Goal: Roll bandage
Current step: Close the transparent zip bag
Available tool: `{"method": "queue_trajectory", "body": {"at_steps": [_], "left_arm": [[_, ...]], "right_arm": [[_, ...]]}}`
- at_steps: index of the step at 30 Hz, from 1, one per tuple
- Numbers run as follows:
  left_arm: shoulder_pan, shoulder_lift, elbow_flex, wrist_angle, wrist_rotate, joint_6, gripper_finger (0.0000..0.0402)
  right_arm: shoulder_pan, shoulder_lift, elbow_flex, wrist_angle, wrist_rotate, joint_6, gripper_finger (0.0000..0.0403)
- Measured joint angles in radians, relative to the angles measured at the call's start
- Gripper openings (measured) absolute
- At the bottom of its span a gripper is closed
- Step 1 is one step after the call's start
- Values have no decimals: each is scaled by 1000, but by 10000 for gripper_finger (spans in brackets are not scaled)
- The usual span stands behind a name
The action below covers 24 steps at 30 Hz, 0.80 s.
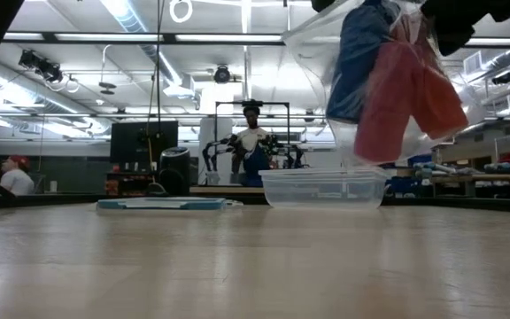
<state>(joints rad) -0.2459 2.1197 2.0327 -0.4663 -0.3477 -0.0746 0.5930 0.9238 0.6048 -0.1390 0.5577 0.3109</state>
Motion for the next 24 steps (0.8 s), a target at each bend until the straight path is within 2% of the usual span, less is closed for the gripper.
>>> {"method": "queue_trajectory", "body": {"at_steps": [4, 7, 14, 24], "left_arm": [[0, 0, 0, 30, 0, 18, 16], [0, 0, 0, 28, 0, 19, 16], [-3, 0, -5, 27, 0, 19, 16], [-3, 0, -5, 15, 1, 18, 16]], "right_arm": [[-8, 56, 0, 53, 15, -42, 164], [-1, 80, 0, 80, 49, -82, 142], [10, 78, 0, 71, 26, -115, 13], [51, 46, 0, 41, 19, -91, 3]]}}
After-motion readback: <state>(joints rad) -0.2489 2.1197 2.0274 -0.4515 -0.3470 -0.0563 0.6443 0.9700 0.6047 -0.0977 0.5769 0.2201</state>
